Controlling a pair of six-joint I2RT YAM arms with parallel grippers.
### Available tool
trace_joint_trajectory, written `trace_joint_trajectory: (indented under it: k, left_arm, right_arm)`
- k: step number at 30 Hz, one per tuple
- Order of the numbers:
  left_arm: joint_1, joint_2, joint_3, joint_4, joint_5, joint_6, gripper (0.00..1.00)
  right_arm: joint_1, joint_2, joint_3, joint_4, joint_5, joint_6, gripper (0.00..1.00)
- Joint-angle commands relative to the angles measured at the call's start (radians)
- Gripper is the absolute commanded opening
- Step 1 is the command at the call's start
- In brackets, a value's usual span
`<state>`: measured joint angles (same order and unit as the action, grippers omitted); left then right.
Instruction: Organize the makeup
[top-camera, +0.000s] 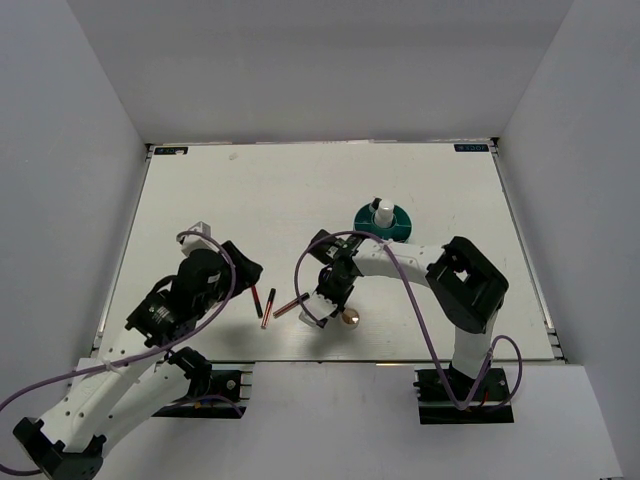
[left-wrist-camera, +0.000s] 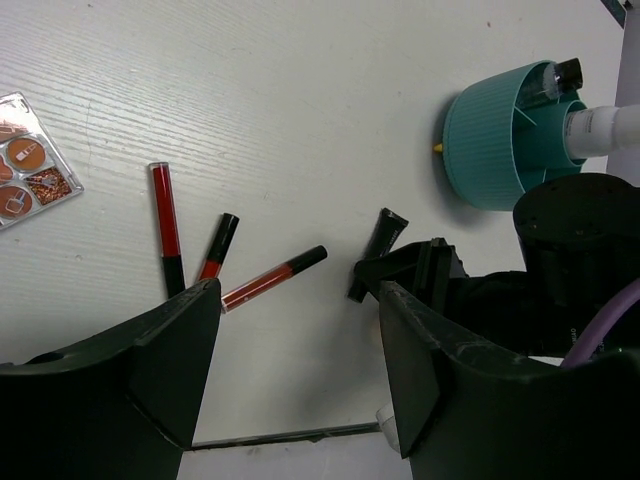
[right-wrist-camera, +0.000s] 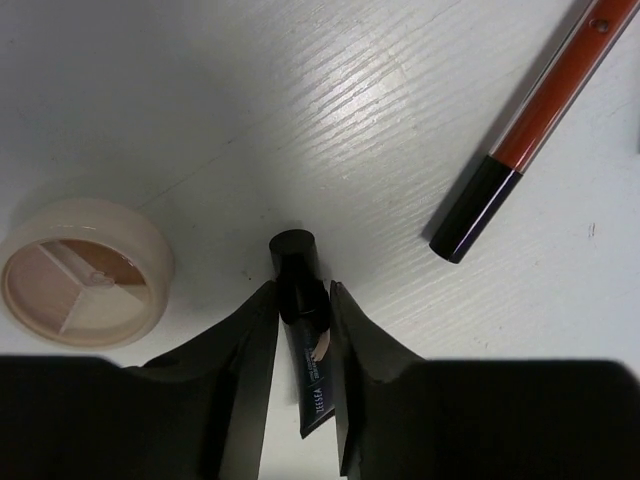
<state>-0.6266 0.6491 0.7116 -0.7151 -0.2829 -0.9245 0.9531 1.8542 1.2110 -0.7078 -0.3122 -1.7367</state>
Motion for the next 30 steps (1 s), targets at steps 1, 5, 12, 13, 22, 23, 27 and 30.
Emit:
trace_joint_trajectory:
  k: [1, 5, 12, 13, 22, 23, 27, 30]
  left_arm:
    - [0.001, -0.028, -0.014, -0.021, -0.024, -0.013, 0.74]
    - [0.001, -0.039, -0.021, -0.023, -0.016, -0.019, 0.74]
    - [0.001, -0.028, -0.055, 0.016, 0.027, -0.025, 0.74]
    - [0.001, -0.020, -0.058, 0.020, 0.031, -0.024, 0.74]
    - [0.001, 0.012, -0.086, 0.081, 0.073, -0.016, 0.74]
    - [0.001, 0.021, -0.086, 0.089, 0.077, -0.014, 0.74]
    - [0.001, 0.043, -0.081, 0.105, 0.085, -0.004, 0.74]
    - [0.001, 0.055, -0.083, 0.120, 0.097, 0.001, 0.74]
  right_arm:
    - [0.006, 0.020, 0.018, -0.041, -0.011, 0.028, 0.30]
    - [-0.017, -0.001, 0.093, -0.036, -0.093, 0.222, 0.20]
    - [-0.091, -0.157, 0.179, 0.005, -0.338, 0.572, 0.14]
    - [-0.126, -0.176, 0.177, 0.017, -0.352, 0.606, 0.14]
    - [-0.342, -0.447, 0.042, 0.234, -0.429, 0.992, 0.11]
    - [-0.390, -0.484, 0.035, 0.251, -0.435, 1.020, 0.11]
    - [-0.488, -0.578, -0.010, 0.391, -0.424, 1.176, 0.11]
    - [-0.566, -0.639, -0.048, 0.528, -0.384, 1.321, 0.11]
